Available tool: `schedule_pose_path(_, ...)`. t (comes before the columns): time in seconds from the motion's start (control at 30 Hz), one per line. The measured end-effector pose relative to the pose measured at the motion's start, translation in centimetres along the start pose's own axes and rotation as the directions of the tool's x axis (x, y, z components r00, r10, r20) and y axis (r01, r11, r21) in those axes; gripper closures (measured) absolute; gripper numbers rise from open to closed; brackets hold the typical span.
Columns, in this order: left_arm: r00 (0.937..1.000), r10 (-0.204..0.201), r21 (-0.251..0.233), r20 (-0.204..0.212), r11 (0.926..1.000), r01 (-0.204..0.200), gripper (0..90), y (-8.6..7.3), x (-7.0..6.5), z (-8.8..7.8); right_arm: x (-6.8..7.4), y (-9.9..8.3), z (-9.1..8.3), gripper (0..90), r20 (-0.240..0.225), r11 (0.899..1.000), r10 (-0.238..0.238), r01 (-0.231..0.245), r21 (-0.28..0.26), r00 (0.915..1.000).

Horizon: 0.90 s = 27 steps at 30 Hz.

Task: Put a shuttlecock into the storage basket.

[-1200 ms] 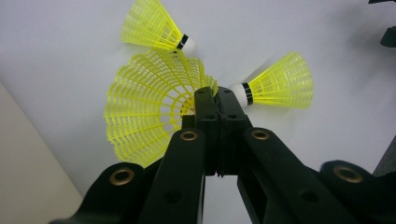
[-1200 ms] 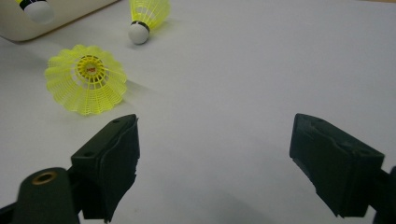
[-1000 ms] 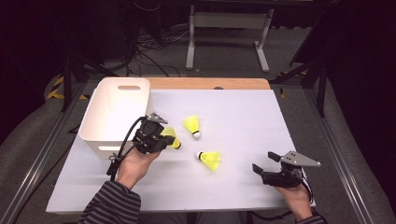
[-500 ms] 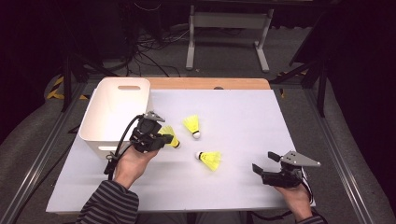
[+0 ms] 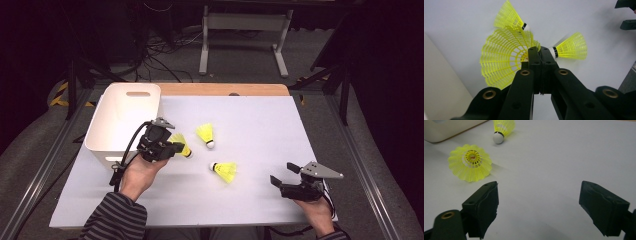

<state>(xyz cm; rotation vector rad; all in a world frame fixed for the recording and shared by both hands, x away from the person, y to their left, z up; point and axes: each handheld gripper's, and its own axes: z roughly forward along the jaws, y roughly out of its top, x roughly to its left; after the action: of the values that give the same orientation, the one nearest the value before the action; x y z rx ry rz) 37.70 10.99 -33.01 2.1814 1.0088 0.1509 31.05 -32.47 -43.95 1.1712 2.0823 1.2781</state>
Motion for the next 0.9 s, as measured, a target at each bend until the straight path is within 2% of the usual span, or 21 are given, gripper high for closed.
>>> schedule_pose_path(0.9,1.0000,0.001,-0.012,0.003,0.9999,-0.001,89.9,0.34,0.10,-0.95,0.02,0.00,0.01,16.5,0.000,1.000,0.002,-0.002,-0.001,1.0000)
